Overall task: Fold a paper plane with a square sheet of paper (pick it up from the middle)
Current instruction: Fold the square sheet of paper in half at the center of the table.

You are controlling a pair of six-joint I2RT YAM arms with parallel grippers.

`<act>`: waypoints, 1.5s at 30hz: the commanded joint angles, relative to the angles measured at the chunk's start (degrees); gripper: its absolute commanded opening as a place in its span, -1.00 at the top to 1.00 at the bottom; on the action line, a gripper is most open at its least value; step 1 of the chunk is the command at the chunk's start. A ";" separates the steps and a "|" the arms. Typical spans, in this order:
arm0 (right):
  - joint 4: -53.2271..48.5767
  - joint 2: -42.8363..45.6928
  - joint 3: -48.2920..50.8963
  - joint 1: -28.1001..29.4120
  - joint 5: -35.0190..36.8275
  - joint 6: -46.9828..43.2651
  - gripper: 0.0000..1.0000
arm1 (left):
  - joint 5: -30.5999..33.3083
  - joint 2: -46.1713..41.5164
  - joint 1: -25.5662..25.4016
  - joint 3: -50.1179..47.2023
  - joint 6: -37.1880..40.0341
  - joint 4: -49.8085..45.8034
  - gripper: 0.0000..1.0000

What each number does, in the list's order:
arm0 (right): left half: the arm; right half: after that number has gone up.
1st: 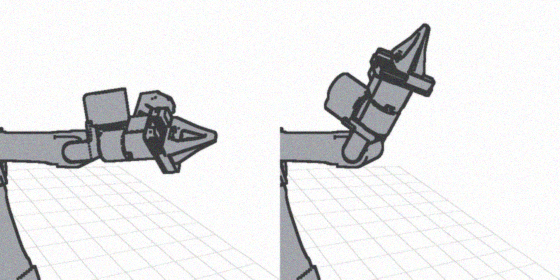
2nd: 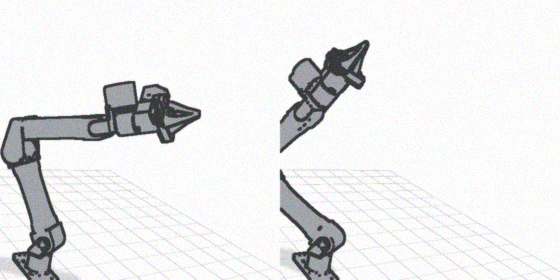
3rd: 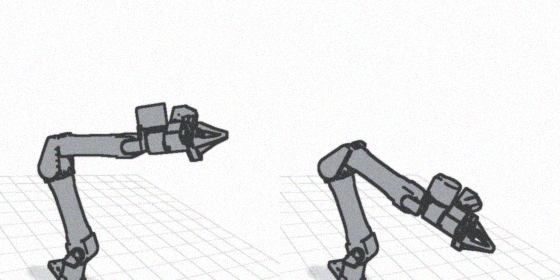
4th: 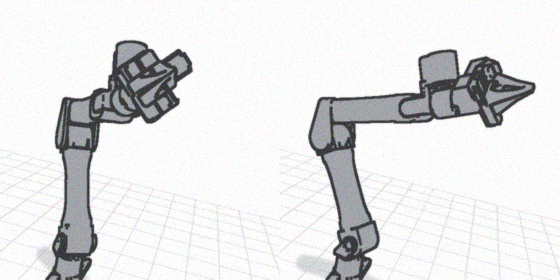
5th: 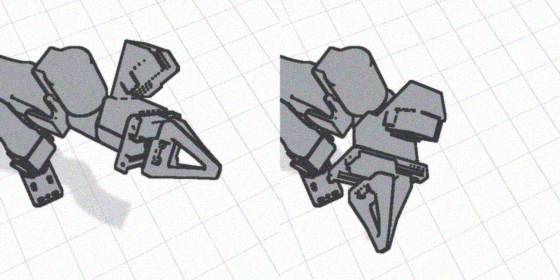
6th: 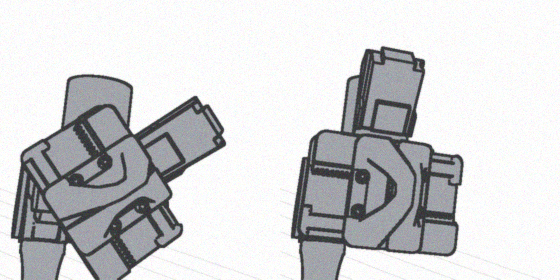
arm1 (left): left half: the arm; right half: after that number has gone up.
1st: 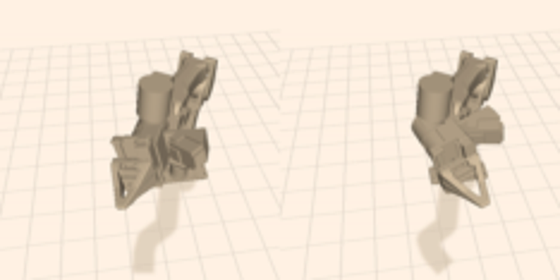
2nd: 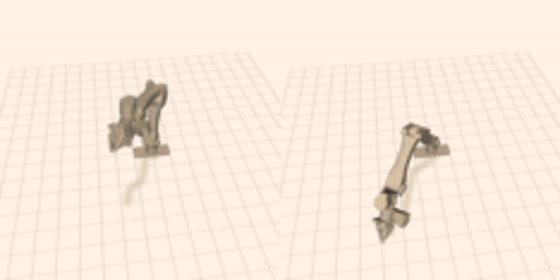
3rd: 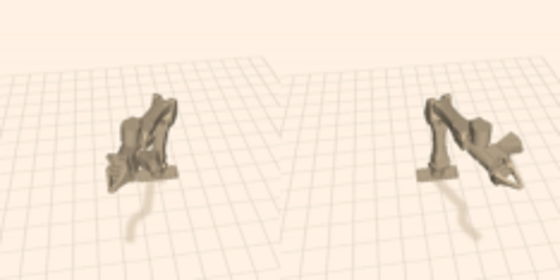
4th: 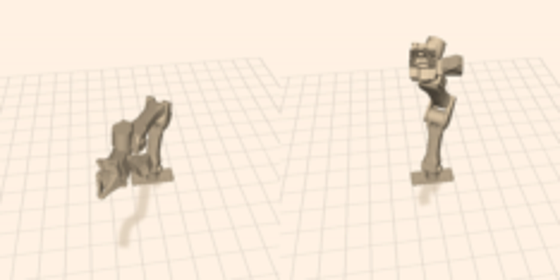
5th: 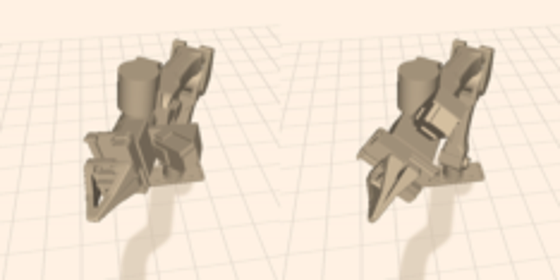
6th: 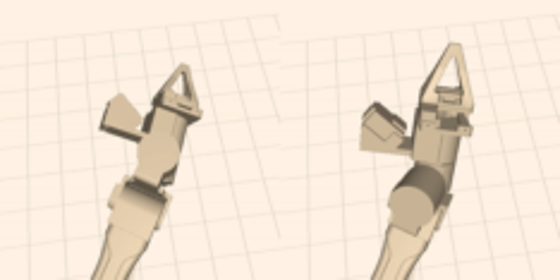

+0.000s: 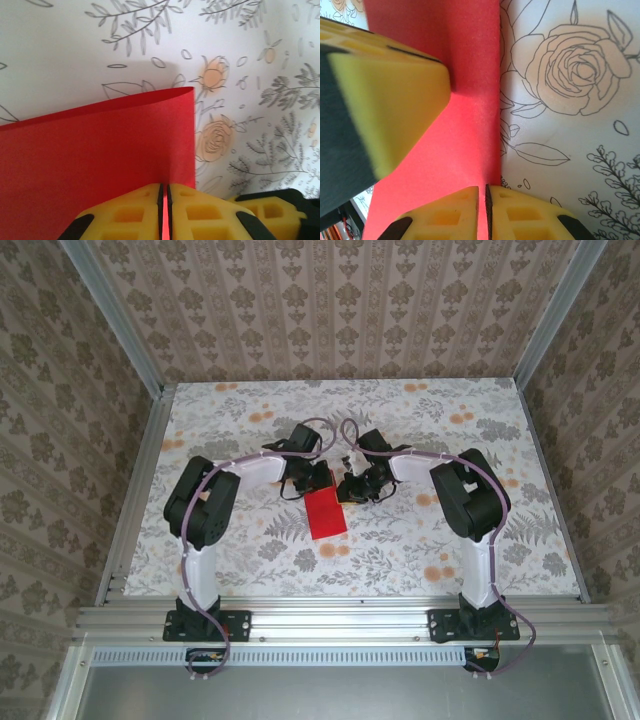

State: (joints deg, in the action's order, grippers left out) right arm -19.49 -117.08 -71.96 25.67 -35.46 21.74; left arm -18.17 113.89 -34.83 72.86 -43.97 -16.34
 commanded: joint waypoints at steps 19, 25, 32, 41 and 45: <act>4.17 3.62 2.42 2.32 -2.34 5.83 0.67 | 2.33 1.34 0.38 -2.40 -2.39 -0.11 0.75; 2.87 2.33 3.74 2.54 -0.89 5.86 0.67 | 2.33 0.99 0.29 -3.32 -2.78 0.69 0.74; -1.65 3.72 6.07 2.37 1.78 3.47 0.68 | 2.44 0.88 0.29 -3.43 -2.62 0.88 0.75; -5.04 7.77 9.78 2.78 -0.75 1.44 0.67 | 2.00 0.02 0.29 -3.16 -2.30 1.11 0.72; -5.43 8.76 10.87 3.00 -2.14 1.15 0.66 | 2.08 0.22 0.29 -3.15 -2.35 1.17 0.72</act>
State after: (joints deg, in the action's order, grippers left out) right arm -20.69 -110.08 -62.41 28.03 -35.64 24.14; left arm -17.67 114.37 -34.83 71.22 -45.52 -13.41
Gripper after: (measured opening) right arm 0.168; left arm 0.137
